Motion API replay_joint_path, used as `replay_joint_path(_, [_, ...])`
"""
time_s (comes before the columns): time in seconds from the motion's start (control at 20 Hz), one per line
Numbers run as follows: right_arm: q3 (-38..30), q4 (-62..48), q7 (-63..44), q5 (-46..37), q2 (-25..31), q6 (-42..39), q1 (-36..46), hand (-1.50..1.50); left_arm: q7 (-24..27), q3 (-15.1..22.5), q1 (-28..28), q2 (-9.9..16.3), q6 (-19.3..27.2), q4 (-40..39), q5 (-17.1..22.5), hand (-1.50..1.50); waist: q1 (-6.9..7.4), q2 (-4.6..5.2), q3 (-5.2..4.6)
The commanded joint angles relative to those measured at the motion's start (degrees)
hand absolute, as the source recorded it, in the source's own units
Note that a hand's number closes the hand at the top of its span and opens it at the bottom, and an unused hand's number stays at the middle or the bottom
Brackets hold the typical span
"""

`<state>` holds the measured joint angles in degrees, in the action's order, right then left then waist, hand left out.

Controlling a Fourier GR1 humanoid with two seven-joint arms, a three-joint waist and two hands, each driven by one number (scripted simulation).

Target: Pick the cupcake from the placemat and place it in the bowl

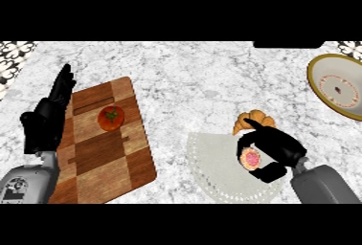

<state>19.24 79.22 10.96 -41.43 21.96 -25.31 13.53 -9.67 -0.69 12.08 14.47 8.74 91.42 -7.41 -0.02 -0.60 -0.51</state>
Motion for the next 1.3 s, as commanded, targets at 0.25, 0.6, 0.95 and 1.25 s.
replay_joint_path(0.25, [-3.31, -0.47, 7.45, 0.00, 0.14, -0.70, -1.90, 1.50, -0.86, 1.50, -1.34, -3.07, 1.22, 2.13, -3.60, 0.00, 0.01, 0.58, 0.52])
replay_joint_path(0.6, [8.07, 13.86, -6.25, -11.61, -6.37, 6.16, -17.10, 1.50, -1.77, -2.03, -1.54, -0.61, -2.22, 3.33, -0.71, 0.00, -0.50, 0.39, 0.49])
replay_joint_path(0.95, [2.81, 34.10, -5.18, -4.01, -2.12, 5.04, -28.19, 1.50, -1.88, -3.43, 1.28, -0.56, -2.16, 0.99, -0.93, 0.00, -0.82, 0.41, 0.50])
replay_joint_path(1.25, [-5.48, 49.24, -5.41, 8.05, -4.92, 7.38, -36.43, 1.50, 1.49, -3.60, -0.62, -0.90, -1.01, -1.18, -2.32, 0.00, -2.12, 0.40, 0.46])
